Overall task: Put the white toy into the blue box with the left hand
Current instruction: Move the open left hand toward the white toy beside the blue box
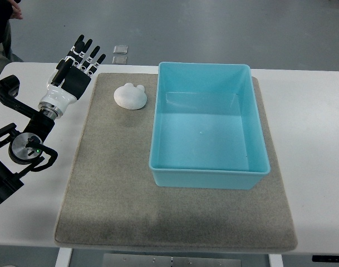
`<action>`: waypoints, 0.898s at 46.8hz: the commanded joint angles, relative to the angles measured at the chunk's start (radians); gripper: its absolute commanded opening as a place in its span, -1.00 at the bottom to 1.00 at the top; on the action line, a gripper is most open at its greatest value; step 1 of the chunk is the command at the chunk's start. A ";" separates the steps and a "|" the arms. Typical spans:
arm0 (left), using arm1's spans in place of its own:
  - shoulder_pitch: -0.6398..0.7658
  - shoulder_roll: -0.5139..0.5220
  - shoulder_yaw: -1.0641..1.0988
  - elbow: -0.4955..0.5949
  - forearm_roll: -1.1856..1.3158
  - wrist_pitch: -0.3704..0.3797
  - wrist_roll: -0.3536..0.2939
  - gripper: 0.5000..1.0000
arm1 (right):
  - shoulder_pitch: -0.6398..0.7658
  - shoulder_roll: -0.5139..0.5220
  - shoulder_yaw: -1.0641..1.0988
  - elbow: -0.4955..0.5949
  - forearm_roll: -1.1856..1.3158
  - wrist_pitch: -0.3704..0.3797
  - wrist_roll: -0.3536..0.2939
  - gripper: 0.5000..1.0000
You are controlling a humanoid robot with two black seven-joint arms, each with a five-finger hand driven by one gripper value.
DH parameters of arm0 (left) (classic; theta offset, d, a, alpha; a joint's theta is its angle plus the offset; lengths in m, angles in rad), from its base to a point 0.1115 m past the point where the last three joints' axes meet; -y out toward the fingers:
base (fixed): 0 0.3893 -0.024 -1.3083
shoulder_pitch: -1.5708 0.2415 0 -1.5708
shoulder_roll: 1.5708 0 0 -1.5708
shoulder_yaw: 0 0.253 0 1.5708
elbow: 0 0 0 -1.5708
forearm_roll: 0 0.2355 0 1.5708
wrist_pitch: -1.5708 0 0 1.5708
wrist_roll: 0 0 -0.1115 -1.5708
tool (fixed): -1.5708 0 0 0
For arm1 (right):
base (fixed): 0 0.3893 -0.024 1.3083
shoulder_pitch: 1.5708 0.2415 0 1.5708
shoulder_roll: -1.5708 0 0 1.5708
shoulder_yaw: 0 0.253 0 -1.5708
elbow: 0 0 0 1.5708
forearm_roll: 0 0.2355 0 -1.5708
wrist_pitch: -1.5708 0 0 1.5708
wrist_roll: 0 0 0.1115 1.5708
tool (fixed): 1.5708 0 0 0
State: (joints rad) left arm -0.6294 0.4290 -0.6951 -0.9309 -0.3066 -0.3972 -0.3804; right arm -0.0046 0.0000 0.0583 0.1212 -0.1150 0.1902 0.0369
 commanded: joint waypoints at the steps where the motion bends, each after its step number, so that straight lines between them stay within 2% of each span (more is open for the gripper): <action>1: -0.006 -0.001 0.002 0.015 0.003 -0.002 0.000 0.99 | 0.000 0.000 0.000 0.000 0.000 0.000 0.000 0.74; 8: -0.006 0.002 0.005 0.015 0.012 -0.023 -0.002 0.99 | 0.000 0.000 0.000 0.000 0.000 0.000 0.000 0.74; 16: -0.010 0.002 0.002 0.041 0.078 -0.149 0.000 0.99 | 0.000 0.000 0.000 0.000 0.000 0.000 0.000 0.74; 21: -0.013 0.000 0.003 0.061 0.081 -0.193 0.000 0.99 | 0.000 0.000 0.000 0.000 0.000 0.000 0.000 0.74; 42: -0.015 0.002 -0.009 0.073 0.075 -0.190 -0.003 0.98 | 0.000 0.000 0.000 0.000 0.000 0.000 0.000 0.74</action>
State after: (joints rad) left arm -0.6433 0.4310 -0.7038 -0.8561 -0.2301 -0.5880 -0.3850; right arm -0.0046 0.0000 0.0583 0.1212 -0.1150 0.1902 0.0369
